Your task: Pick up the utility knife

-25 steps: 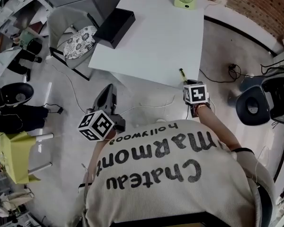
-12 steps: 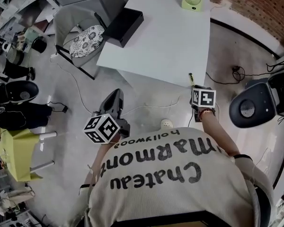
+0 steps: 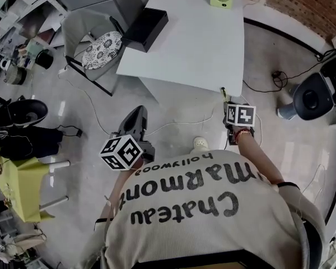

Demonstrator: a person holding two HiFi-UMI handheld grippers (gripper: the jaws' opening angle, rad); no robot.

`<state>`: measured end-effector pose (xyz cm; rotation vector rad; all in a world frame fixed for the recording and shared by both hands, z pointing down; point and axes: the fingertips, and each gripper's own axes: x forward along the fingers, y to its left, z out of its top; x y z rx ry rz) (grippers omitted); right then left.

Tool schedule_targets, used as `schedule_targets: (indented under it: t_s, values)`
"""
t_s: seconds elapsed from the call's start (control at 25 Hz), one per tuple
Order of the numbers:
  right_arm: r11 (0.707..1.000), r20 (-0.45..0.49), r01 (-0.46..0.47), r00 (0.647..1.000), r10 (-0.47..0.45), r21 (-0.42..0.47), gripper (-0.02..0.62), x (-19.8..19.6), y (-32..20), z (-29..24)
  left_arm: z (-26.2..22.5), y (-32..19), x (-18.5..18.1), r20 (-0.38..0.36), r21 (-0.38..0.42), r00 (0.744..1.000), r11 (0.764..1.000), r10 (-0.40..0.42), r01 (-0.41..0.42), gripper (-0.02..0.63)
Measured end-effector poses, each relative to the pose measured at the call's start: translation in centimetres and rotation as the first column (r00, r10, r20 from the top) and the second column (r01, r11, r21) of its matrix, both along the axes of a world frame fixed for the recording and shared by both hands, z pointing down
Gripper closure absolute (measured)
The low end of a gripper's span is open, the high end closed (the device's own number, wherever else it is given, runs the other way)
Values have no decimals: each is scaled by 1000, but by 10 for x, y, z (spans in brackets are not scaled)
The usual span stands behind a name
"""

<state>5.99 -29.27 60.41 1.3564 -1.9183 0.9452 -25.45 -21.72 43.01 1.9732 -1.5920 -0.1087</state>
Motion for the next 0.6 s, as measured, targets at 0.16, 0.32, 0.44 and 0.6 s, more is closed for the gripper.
schedule_targets:
  t_s: [0.16,0.32,0.44,0.6]
  values:
    - [1000,-3,10,1000,-10,2,540,-11,24,-3,-2,14,-5,-2,16,1000,1000,22,-22,606]
    - [1000,6,14,1000,-14,19,540,-26,46,-16,-10,27,-12,-2,27,999,999,47,-47,606]
    - [999,12,15,1000,-16,32,540,-37,65,-24,-13,41,-17,-8,37,998,998,59,-59,606]
    - [998,40,13,999,-15,54,540,-55,92,-38,-13,61,-23,-18,52,996,995,82,-81,606]
